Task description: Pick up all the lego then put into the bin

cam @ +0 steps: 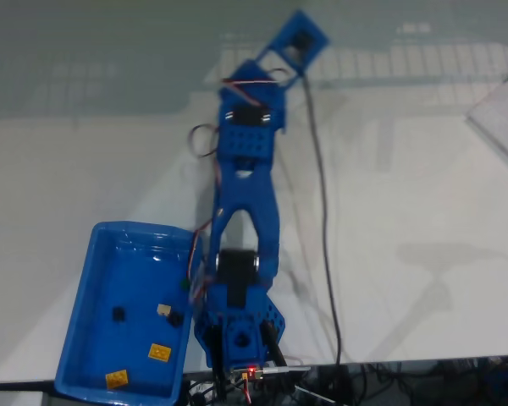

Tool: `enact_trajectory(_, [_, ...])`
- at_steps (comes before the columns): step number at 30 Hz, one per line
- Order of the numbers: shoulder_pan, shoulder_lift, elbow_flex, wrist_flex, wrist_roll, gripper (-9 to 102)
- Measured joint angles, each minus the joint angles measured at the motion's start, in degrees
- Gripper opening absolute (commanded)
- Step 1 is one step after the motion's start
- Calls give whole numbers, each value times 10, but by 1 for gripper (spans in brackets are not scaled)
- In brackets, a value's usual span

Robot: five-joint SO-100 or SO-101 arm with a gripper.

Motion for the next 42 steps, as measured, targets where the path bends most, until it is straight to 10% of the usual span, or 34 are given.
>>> enact_trajectory(24, [-725, 407, 55, 546, -54, 1])
enact_trajectory(42, [-770, 442, 110, 551, -98, 27])
